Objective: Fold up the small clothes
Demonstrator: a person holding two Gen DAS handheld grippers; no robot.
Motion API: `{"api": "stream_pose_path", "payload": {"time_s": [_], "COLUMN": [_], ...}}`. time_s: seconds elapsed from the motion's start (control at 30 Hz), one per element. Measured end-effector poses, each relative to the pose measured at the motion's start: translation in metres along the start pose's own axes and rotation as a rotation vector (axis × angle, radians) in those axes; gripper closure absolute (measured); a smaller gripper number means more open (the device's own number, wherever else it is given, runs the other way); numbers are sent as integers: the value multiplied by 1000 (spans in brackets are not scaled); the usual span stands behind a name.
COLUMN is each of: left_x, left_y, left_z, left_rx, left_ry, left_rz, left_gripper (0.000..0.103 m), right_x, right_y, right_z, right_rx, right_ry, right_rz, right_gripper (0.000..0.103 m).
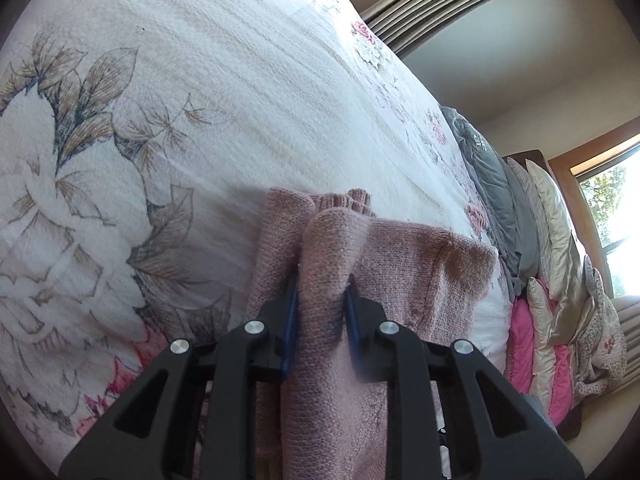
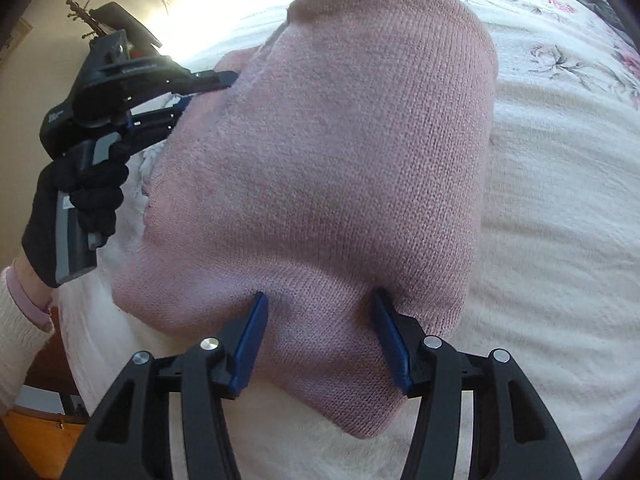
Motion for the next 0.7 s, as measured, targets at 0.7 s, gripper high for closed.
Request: {"api": "stream_pose_path", "payload": {"time_s": [0.7], "left_x": [147], "left_y": [-48], "left_z": [-56], "left_rx": [-21], "left_ry": [188], "left_rz": [-75], "left_gripper": [95], "right_x": [34], "right_y": [-21], "right_z": [-29], "right_rx": [-29], "right_ry": [-20], "right_rz": [73], "right_gripper": [41]}}
Point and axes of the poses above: each gripper's, at about its wrist camera, not at the fingertips, and z roughly the way its jaws point, y to its left, x to its underside, the point moved 4 cm from there along z, roughly the way its jaws point, and after that the axes turned 14 degrees about z, right-handed, at the moved point
